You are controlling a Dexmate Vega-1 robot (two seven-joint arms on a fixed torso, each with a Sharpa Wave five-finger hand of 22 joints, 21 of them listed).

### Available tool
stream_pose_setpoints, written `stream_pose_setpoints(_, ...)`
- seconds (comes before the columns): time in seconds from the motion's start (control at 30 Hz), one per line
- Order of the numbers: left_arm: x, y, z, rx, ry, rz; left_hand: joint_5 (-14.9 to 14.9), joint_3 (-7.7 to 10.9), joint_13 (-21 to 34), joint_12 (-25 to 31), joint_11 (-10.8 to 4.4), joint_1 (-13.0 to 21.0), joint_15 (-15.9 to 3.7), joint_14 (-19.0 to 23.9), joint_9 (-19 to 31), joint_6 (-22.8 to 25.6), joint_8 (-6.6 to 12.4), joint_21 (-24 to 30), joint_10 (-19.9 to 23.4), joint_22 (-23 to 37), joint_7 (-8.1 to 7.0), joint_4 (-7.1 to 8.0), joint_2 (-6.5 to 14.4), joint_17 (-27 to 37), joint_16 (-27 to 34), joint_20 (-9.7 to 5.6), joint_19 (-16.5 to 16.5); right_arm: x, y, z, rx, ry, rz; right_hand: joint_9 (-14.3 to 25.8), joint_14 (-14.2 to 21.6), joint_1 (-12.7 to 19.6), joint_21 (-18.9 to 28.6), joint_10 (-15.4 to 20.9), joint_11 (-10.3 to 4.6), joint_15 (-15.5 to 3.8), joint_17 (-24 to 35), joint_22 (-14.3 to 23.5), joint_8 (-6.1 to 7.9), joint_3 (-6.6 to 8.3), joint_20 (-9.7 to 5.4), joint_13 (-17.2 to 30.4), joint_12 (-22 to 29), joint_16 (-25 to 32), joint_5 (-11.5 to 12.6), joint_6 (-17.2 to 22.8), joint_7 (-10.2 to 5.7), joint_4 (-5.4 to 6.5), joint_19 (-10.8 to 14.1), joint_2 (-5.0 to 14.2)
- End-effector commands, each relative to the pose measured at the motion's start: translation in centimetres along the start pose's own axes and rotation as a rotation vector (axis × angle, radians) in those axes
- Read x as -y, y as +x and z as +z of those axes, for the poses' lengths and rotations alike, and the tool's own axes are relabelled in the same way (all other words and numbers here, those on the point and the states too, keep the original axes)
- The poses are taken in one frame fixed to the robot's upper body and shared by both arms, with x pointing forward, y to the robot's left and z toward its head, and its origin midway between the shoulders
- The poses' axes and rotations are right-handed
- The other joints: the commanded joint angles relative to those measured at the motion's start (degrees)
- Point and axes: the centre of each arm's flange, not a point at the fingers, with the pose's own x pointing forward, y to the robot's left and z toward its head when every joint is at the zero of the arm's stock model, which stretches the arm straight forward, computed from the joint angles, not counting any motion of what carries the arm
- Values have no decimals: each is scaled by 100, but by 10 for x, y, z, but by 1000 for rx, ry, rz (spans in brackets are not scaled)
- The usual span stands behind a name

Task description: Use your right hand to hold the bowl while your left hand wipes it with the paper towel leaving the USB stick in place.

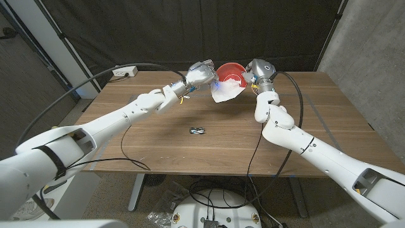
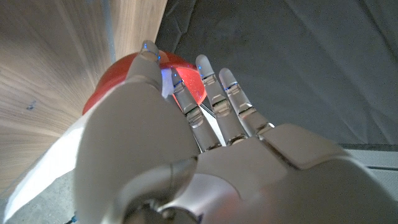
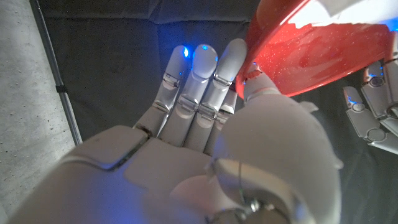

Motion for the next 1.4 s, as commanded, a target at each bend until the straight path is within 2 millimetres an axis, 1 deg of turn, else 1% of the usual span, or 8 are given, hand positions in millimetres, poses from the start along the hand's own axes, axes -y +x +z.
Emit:
stream_pose_setpoints(0.03, 2, -10, 2, -52, -69, 132, -43, 143, 172, 112, 55, 221, -731, 248, 20, 121, -33, 75, 206, 8, 139, 62, 157, 106, 22, -62, 103, -3, 1, 1, 1, 0, 12, 7, 55, 110, 39, -4, -6, -94, -8, 18, 36, 9, -708, 31, 5, -72, -8, 195, 143, -1, -40, 125)
stream_pose_setpoints(0.33, -3, -15, -8, -125, -248, 152, -96, 142, 287, 101, 41, 207, -692, 43, 82, 91, -106, 104, 44, 20, 25, 118, 117, 122, -220, -57, 50, -8, 5, 2, -3, 5, 28, 12, 101, 112, 23, 10, -18, -97, 20, 12, 29, 3, -703, -7, -33, -114, -11, 194, 133, -6, -34, 123)
stream_pose_setpoints(0.4, -3, -11, -9, -93, -242, 46, -123, -96, 196, -359, 0, -157, -651, -511, 228, -946, -424, 81, -800, 22, -281, 276, -214, 103, -613, -24, -217, -8, 5, 3, -4, 8, 29, 6, 99, 111, 20, -1, -12, -96, 15, 13, 25, 2, -705, 36, -17, -144, -12, 196, 145, -6, -34, 126)
stream_pose_setpoints(0.43, -3, -9, -10, -81, -252, 14, -12, -318, -41, -960, 1, -464, -623, -1008, 223, -2039, -819, 70, -1634, 15, -320, 422, -383, 152, -755, 89, -406, -8, 5, 3, -2, 9, 30, 14, 123, 110, 21, 2, -8, -95, 40, 14, 28, 1, -705, 37, -18, -124, -12, 193, 146, -4, -31, 129)
stream_pose_setpoints(0.63, 1, -2, -5, -3, -272, -131, 359, -1213, -271, -1295, 76, -1359, -313, -2992, 207, -4225, -1688, -249, -3641, -12, -35, 802, -1050, 38, -981, 412, -1179, -9, 5, 5, 2, 10, 25, 15, 126, 112, 13, 6, -9, -95, 57, 14, 27, -1, -703, 54, -20, -163, -12, 196, 150, -7, -31, 126)
stream_pose_setpoints(0.87, 2, 15, 5, 100, -310, -243, 439, -1454, -365, -1311, 220, -1480, -120, -3710, 212, -4658, -1872, -448, -4294, -13, 96, 872, -1134, -154, -977, 521, -1593, -9, 7, 8, 3, 13, 13, 10, 122, 115, 12, 17, 1, -96, 74, 16, 23, -4, -699, 52, -28, -192, -11, 200, 152, -10, -29, 125)
stream_pose_setpoints(1.1, 6, 21, 13, 138, -423, -249, 477, -1539, -407, -1163, 86, -1481, -266, -3554, 215, -4423, -1776, -463, -4040, -13, -84, 883, -1144, -248, -859, 457, -1567, -8, 12, 20, -19, 12, -29, 18, 90, 125, 9, 31, 9, -98, 35, 14, 27, -6, -689, 32, -46, -268, -7, 198, 154, -17, -19, 118)
stream_pose_setpoints(1.4, 6, 23, 18, 177, -481, -286, 536, -1571, -453, -1221, 100, -1378, -324, -3638, 214, -4625, -1856, -494, -4217, -15, -85, 861, -1089, -344, -869, 422, -1578, -14, 21, 22, -85, 54, -52, -40, 179, 161, -9, 50, 40, -94, 88, 4, 18, 4, -674, 38, -60, -273, 1, 257, 219, -36, 44, 93)
